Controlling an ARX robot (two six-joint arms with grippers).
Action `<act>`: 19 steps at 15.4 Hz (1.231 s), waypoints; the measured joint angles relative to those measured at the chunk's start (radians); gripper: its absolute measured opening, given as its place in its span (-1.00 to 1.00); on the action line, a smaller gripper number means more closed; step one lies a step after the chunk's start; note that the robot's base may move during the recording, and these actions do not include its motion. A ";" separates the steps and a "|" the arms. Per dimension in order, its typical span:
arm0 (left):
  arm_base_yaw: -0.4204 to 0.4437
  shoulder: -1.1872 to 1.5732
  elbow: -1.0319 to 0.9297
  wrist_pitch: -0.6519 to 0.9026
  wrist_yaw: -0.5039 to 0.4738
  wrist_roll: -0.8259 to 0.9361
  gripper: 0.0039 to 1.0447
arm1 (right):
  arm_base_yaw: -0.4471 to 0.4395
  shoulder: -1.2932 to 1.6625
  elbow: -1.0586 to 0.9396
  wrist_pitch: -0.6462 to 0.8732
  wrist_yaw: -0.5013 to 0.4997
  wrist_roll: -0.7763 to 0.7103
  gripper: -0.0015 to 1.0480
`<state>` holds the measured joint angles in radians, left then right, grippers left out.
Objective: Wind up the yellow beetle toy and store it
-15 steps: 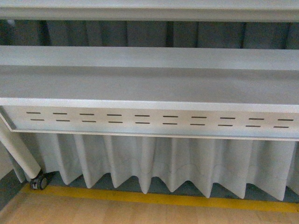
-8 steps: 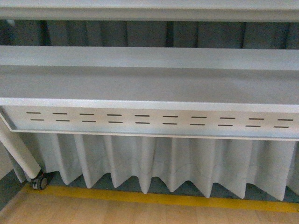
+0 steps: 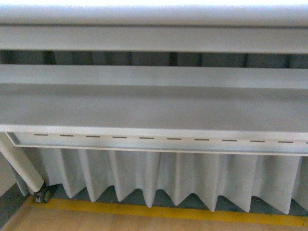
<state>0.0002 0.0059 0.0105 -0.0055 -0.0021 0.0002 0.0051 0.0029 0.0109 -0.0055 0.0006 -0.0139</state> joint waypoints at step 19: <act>0.000 0.000 0.000 0.002 0.001 0.000 0.88 | 0.000 0.000 0.000 0.001 0.000 0.001 0.87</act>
<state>0.0002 0.0059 0.0105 -0.0032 -0.0013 0.0006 0.0051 0.0032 0.0109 -0.0048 0.0010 -0.0128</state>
